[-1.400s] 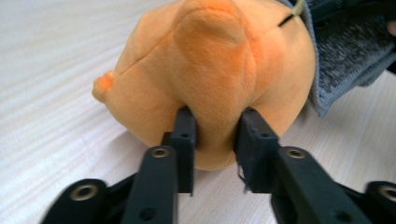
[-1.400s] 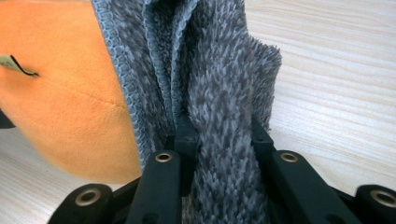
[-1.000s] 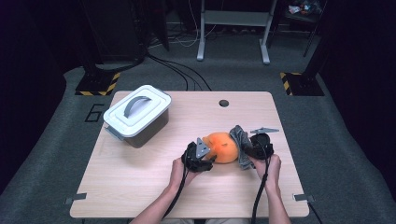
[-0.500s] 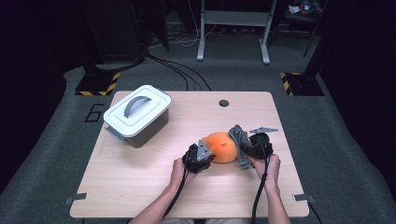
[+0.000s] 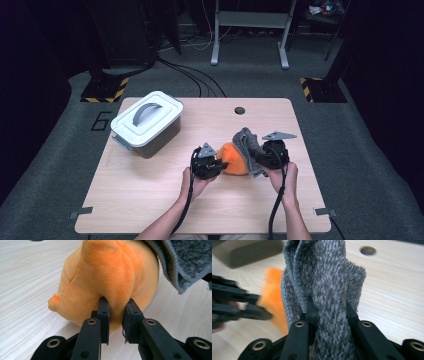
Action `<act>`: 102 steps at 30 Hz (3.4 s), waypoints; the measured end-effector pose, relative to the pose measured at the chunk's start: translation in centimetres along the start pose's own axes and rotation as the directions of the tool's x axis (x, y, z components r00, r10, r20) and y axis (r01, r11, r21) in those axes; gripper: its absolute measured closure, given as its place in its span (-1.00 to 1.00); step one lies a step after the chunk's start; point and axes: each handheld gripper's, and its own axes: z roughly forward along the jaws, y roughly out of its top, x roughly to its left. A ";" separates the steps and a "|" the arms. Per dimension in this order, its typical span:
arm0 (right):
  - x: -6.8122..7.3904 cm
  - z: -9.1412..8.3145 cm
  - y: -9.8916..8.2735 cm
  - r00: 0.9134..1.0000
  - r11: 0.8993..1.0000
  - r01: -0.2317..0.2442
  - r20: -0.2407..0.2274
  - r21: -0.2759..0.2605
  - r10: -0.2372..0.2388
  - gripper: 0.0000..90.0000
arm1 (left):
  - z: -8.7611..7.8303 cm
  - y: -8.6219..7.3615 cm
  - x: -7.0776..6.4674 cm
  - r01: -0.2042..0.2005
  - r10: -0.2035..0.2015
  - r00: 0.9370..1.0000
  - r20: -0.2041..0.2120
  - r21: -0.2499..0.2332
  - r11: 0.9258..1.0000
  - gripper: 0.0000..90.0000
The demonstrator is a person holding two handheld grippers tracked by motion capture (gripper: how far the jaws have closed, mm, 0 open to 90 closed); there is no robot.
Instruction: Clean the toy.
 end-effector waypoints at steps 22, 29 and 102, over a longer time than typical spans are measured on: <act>0.6 2.4 0.1 0.997 0.998 0.025 0.070 0.054 -0.029 0.63 | 0.6 -0.6 1.0 0.061 -0.061 0.998 -0.017 -0.004 0.998 0.71; -3.4 3.6 -1.8 0.993 0.990 -0.084 0.090 0.110 0.074 0.63 | 0.7 -0.7 1.0 0.052 -0.052 0.998 -0.022 -0.009 0.999 0.71; -3.5 3.5 -2.2 0.994 0.993 -0.091 0.059 0.077 0.087 0.63 | 2.4 -1.4 -1.1 -0.291 0.293 0.936 -0.197 0.040 0.956 0.50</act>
